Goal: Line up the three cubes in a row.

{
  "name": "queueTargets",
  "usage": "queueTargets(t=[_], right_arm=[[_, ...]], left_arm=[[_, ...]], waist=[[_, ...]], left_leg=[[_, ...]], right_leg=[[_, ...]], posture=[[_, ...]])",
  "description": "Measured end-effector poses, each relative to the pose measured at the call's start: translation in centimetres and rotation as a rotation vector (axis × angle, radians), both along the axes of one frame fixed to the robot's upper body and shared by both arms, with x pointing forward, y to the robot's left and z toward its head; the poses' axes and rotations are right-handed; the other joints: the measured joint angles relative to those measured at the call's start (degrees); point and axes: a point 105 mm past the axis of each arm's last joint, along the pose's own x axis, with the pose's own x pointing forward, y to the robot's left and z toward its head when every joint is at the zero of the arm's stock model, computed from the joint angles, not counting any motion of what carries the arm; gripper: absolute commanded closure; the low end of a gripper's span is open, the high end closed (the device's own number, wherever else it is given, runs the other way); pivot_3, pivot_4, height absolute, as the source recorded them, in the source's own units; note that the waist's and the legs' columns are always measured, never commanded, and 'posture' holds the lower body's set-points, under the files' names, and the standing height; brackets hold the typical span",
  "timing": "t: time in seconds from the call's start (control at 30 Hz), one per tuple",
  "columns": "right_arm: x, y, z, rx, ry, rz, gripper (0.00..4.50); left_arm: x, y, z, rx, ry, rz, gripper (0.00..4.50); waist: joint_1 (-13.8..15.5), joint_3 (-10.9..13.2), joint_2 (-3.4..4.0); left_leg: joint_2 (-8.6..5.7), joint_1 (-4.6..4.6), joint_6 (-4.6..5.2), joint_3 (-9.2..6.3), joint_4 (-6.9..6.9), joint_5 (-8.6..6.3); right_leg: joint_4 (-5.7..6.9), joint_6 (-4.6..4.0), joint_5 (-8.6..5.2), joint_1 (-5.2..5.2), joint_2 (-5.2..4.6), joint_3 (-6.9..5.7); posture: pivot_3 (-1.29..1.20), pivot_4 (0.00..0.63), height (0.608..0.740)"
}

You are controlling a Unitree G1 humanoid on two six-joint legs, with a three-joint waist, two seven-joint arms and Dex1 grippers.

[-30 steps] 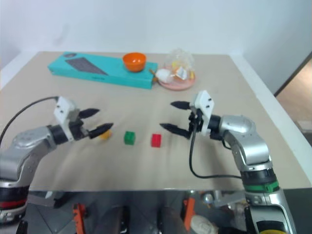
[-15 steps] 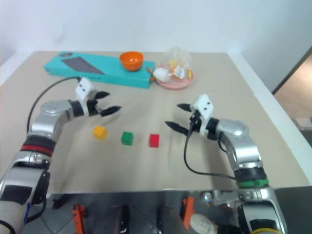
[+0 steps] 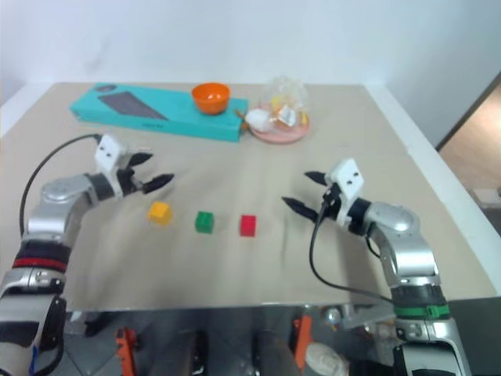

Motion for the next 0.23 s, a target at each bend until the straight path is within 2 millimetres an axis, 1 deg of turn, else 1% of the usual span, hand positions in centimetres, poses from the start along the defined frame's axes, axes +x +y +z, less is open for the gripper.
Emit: queueTargets(t=[0.13,0.23], right_arm=[[0.0,-1.0,-0.2,0.013,0.001,-0.051,0.0],[0.1,-1.0,-0.1,0.022,-0.013,-0.065,0.0]], left_arm=[[-1.1,2.8,0.1,-0.011,-0.016,0.14,0.04],[-1.0,3.6,0.2,-0.023,-0.034,0.21,0.04]], waist=[[0.1,0.0,0.01],[0.25,0.0,0.0]], left_leg=[[0.01,0.09,-0.01,-0.02,0.0,0.02],[-0.06,0.11,0.05,-0.03,0.02,0.08]], right_leg=[[0.01,-0.05,0.03,0.08,-0.07,-0.02],[0.0,-0.01,0.09,0.15,-0.08,-0.09]], posture=[[0.0,0.15,0.74],[0.0,0.15,0.74]])
